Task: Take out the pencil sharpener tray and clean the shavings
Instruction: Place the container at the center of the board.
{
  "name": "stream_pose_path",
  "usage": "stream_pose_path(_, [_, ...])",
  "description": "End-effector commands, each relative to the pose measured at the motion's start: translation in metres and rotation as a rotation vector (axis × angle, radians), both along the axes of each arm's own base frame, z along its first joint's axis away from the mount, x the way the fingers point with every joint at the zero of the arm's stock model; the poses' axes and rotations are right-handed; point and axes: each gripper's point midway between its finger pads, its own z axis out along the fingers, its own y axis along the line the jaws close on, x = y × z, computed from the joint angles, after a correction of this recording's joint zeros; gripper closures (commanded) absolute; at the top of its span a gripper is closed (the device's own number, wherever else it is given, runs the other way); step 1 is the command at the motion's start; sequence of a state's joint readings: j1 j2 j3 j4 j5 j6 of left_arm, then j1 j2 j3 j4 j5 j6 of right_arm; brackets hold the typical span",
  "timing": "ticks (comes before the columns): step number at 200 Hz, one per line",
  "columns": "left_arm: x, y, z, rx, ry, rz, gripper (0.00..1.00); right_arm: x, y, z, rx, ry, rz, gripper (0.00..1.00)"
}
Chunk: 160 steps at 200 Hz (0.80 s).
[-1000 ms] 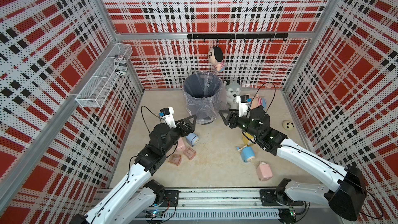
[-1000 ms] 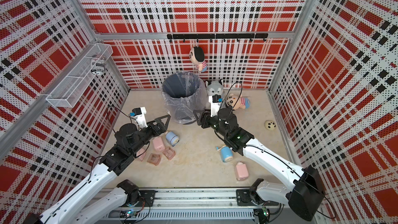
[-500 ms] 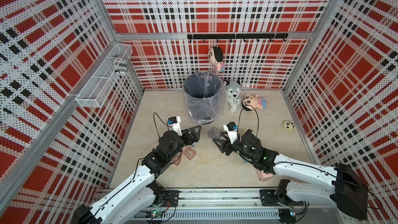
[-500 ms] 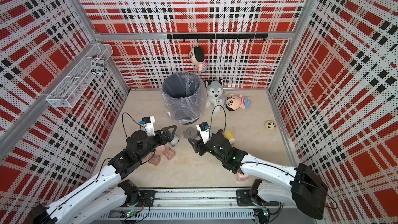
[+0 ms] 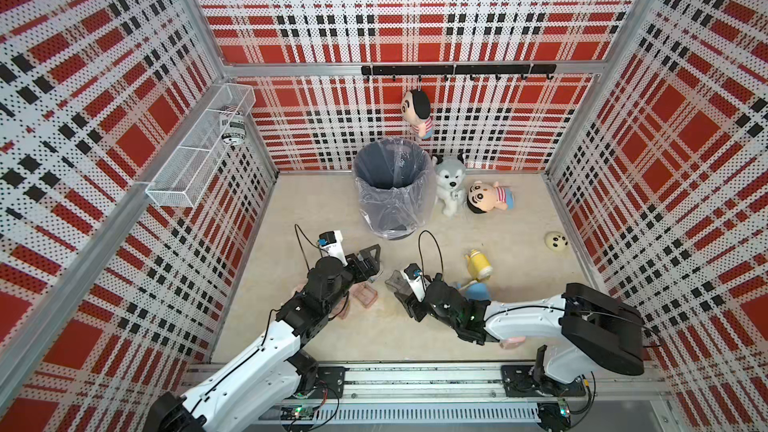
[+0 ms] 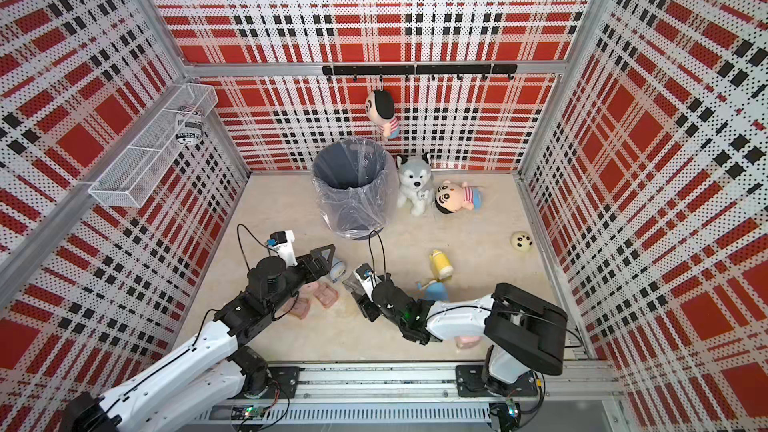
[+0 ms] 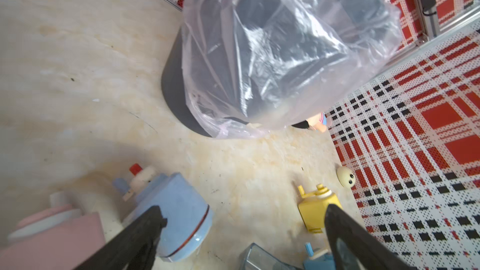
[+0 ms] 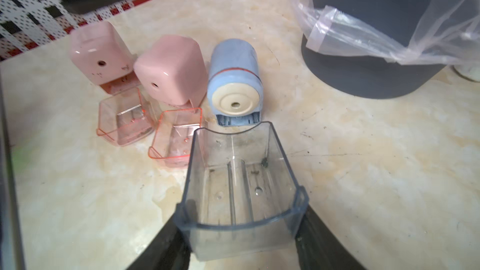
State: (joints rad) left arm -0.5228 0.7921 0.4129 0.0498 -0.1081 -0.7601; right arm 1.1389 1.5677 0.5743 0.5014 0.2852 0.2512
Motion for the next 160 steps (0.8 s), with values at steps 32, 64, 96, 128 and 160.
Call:
stream_pose_path(32, [0.001,0.007,0.006,-0.040,-0.029,-0.013,0.02,0.002,0.008,-0.013,0.004,-0.048,0.007,0.50])
stream_pose_path(64, [0.000,0.007,0.007,-0.047,-0.032,-0.015,0.02,0.004,0.013,-0.027,-0.012,-0.035,0.010,0.49])
stream_pose_path(96, [0.000,0.006,0.005,-0.049,-0.031,-0.019,0.02,0.007,0.016,-0.042,-0.031,-0.016,-0.004,0.48])
stream_pose_path(128, [0.001,0.006,0.005,-0.051,-0.031,-0.020,0.02,0.008,0.020,-0.053,-0.038,0.003,-0.009,0.44])
stream_pose_path(160, [0.000,0.006,0.005,-0.055,-0.032,-0.023,0.02,0.009,0.024,-0.063,-0.051,0.018,-0.006,0.40])
